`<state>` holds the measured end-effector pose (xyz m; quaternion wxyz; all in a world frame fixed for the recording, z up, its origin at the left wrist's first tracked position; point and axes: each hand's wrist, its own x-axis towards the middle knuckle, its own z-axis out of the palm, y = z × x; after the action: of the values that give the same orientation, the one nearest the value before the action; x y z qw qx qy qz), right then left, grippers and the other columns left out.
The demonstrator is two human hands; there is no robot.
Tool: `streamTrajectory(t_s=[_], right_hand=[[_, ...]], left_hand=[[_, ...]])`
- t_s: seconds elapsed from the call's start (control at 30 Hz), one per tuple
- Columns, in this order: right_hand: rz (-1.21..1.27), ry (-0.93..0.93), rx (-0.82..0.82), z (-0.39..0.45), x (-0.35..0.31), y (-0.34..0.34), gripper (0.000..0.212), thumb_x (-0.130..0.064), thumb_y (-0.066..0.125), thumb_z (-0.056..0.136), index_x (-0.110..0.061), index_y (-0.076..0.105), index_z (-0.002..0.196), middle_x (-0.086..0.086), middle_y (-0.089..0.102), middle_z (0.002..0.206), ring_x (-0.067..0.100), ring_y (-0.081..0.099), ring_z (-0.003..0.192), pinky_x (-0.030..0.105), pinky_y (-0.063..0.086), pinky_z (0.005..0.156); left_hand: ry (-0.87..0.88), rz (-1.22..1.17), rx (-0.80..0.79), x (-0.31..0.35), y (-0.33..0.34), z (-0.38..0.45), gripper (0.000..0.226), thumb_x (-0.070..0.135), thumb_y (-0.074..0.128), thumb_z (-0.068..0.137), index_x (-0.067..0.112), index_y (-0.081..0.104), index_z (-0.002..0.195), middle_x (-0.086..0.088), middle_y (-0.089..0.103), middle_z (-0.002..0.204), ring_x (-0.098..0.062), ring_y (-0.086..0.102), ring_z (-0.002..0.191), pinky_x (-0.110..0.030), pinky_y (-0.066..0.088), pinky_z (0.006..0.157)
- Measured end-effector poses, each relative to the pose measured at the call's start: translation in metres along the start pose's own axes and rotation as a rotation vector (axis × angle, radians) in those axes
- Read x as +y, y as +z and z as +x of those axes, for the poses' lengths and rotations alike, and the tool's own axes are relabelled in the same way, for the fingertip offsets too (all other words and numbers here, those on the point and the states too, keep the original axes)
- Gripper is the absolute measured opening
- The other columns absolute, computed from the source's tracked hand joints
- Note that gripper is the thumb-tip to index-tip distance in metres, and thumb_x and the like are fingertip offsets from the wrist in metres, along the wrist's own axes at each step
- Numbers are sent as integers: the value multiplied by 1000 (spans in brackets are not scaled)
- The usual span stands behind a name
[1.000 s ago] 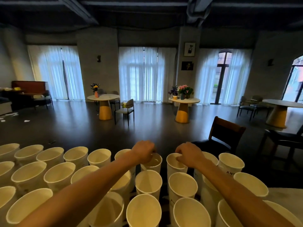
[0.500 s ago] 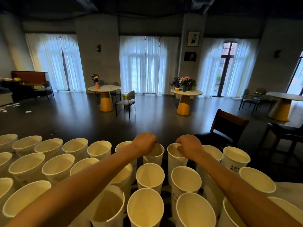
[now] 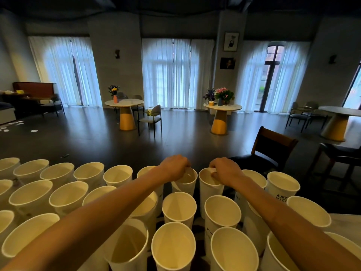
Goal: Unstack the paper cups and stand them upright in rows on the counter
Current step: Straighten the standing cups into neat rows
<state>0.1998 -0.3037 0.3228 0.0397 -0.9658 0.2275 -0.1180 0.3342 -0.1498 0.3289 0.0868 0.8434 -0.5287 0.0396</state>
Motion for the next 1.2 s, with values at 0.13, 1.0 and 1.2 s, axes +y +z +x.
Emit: streamTrajectory(t_s=[0.13,1.0,1.2], right_hand=[[22,0,-31,-2,1,1,23,-38,63,92,-21,70,105,1,71,100,17,67,86,27,55,82],[84,-66,-85,-100,9,-64,34,-58,75,75,-25,79,83,-9,69,84,12,64,74,15,53,70],[65,-66,-64,-110,3,-56,24,-44,74,83,-23,79,94,-8,70,96,8,61,74,14,49,74]], left_hand=[[-9,-17,-26,1,-1,-1,30,22,57,100,15,62,129,-9,66,123,-25,65,108,-34,52,95],[172,55,-53,21,-64,-110,24,30,69,92,19,72,114,2,73,108,-13,68,89,-20,55,83],[164,26,15,29,-64,-120,23,30,70,92,22,73,112,5,71,107,-13,67,89,-21,56,82]])
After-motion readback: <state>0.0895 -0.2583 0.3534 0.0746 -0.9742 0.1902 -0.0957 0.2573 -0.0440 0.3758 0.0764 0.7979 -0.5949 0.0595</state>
